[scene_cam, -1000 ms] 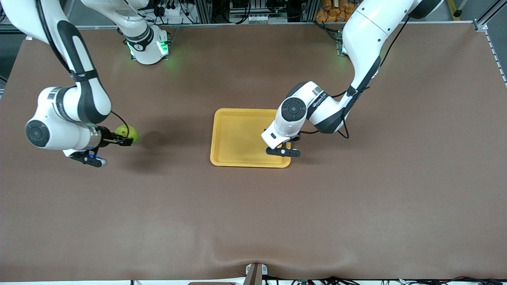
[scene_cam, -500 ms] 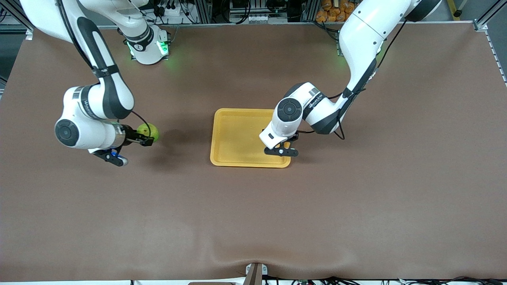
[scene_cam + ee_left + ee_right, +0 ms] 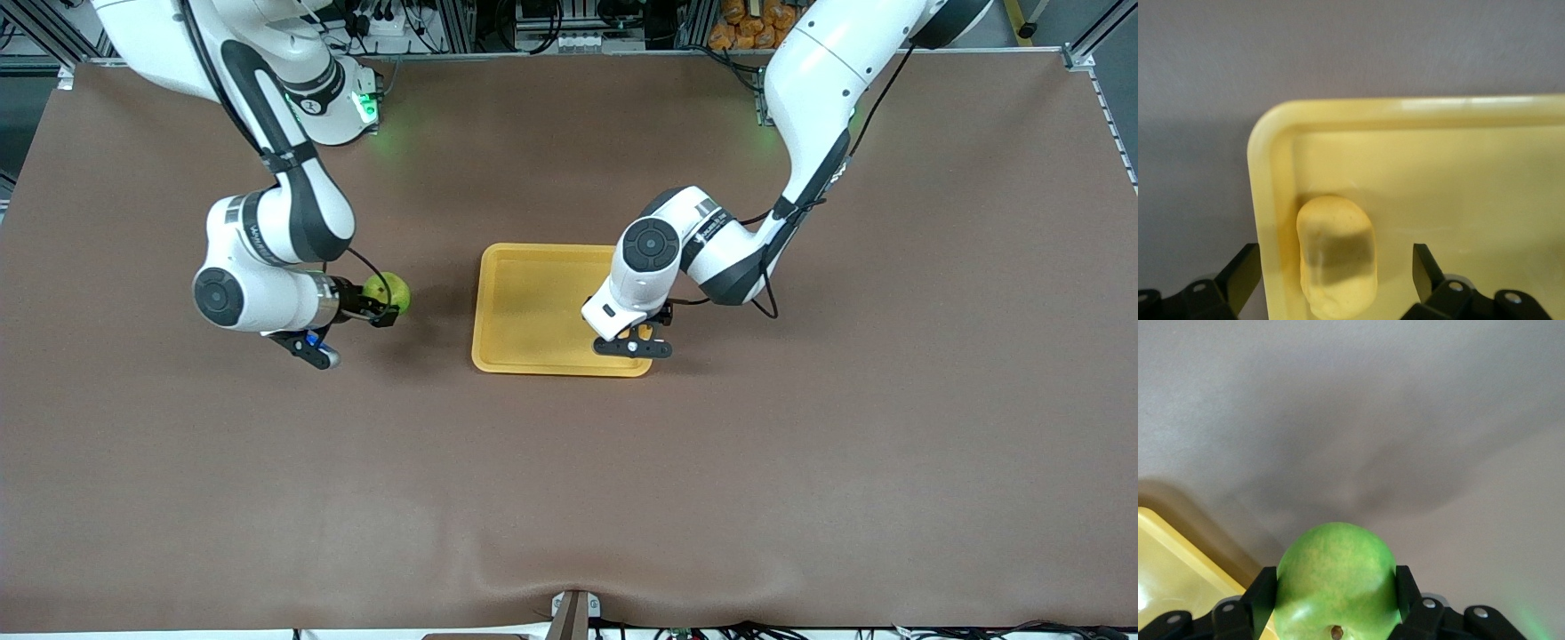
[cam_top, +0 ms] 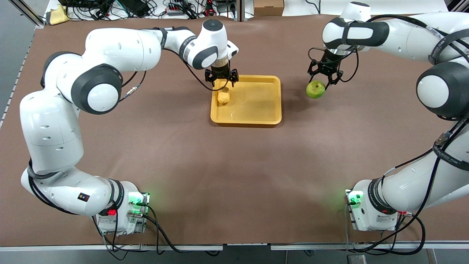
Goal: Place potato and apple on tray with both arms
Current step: 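Lower the potato onto the tray while the right gripper lifts the apple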
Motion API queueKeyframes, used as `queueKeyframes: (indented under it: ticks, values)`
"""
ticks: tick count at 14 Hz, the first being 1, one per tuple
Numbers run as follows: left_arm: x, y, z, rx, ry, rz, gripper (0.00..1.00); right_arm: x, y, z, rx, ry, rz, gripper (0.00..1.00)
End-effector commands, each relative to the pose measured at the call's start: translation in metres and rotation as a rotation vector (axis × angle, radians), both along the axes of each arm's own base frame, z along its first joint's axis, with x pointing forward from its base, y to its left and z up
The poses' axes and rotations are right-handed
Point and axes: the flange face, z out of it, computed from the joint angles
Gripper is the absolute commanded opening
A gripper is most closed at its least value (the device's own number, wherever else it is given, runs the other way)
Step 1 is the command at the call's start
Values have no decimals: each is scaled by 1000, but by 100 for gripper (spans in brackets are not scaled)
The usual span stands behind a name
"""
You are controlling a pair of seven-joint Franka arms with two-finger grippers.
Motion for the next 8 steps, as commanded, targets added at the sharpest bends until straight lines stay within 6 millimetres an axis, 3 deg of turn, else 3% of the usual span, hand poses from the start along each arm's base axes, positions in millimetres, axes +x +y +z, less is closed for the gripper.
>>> queueKeyframes:
  ticks: [1,3,8]
  values:
    - [10,13,32,35,-19,36,100,9,19,9,-3,-5,-48,0]
    - [22,29,66,69,-14,55,100,10,36,12,-14,-7,-62,0]
    - [36,60,113,88,-4,112,100,8,83,8,-36,-10,-103,0]
